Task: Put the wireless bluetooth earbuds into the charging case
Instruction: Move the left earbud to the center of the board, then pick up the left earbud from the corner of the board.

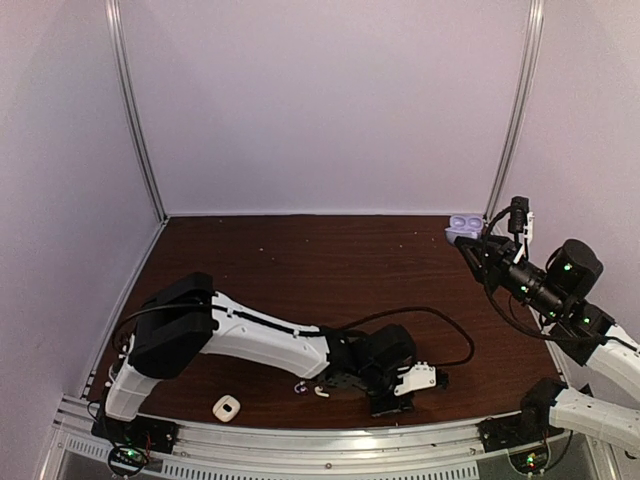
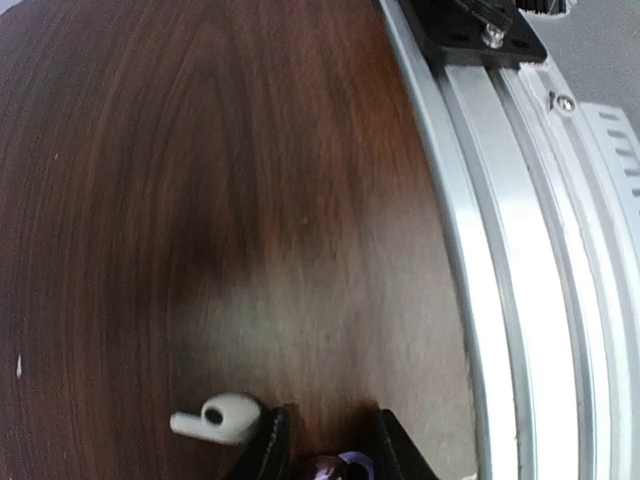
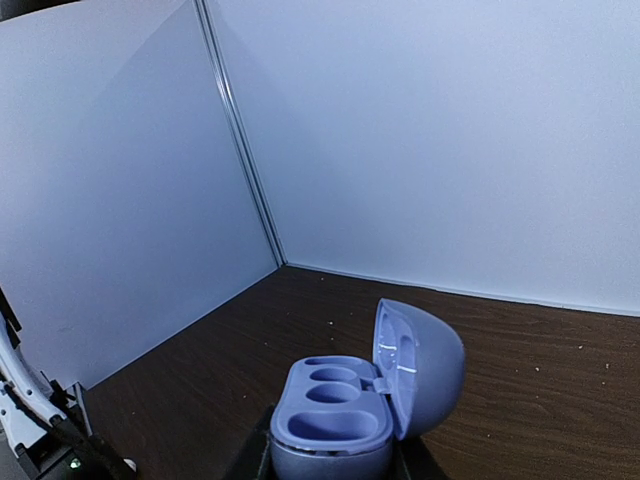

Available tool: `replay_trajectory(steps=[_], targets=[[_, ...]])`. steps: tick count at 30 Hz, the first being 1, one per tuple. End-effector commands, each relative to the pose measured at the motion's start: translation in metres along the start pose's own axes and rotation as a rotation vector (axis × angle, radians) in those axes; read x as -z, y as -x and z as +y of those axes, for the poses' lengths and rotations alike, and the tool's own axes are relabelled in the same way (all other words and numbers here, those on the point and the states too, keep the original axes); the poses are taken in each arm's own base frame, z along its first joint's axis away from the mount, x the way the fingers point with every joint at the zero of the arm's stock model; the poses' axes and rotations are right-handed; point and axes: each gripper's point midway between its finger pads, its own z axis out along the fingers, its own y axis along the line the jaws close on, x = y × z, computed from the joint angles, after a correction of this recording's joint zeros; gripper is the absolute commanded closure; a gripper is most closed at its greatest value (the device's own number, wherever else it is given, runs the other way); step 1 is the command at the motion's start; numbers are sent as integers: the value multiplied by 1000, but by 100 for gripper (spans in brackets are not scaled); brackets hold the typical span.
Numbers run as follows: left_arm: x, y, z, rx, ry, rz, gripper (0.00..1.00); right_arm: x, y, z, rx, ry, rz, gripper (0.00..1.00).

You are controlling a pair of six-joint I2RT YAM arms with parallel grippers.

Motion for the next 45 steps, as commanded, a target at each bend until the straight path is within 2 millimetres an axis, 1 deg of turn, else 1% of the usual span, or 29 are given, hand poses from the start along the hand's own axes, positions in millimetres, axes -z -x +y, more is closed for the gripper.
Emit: replay_trajectory(steps=[1, 2, 4, 9, 11, 12, 14, 18, 20, 22, 24, 28, 32, 34, 37, 39, 45], targets=[[26, -84, 8, 95, -15, 254, 71, 2, 10, 0, 2, -5, -33, 100], [34, -94, 12, 110, -3, 280, 71, 2, 10, -1, 0, -6, -34, 100], [52, -107, 22, 126, 21, 312, 73, 2, 10, 0, -1, -2, -37, 100], [84, -156, 43, 142, 98, 430, 73, 2, 10, 1, -5, 6, -38, 100], [96, -167, 56, 153, 143, 440, 72, 2, 10, 1, -5, 6, -39, 100], [101, -167, 62, 154, 169, 428, 72, 3, 10, 1, -6, 8, -39, 100], [113, -156, 75, 142, 224, 369, 66, 3, 8, 1, -9, 10, -37, 100], [141, -114, 99, 112, 367, 215, 57, 2, 5, 3, -12, 22, -30, 100], [156, -100, 108, 118, 422, 151, 53, 2, 4, 4, -14, 28, -26, 100], [169, -93, 113, 126, 467, 108, 50, 2, 3, 4, -16, 31, -26, 100], [176, -98, 117, 165, 508, 112, 50, 3, 2, 4, -17, 31, -24, 100], [182, -108, 112, 292, 513, 121, 49, 3, 3, 5, -14, 37, -20, 100], [185, -118, 90, 448, 441, 106, 52, 3, 2, 6, -15, 40, -15, 100], [186, -124, 76, 496, 391, 106, 53, 3, 1, 7, -18, 45, -11, 100], [183, -134, 63, 538, 336, 130, 55, 2, -2, 7, -22, 52, -4, 100], [180, -140, 60, 547, 327, 165, 56, 2, -4, 7, -24, 54, -2, 100], [169, -134, 71, 525, 317, 246, 61, 1, -7, 6, -28, 53, 10, 100]])
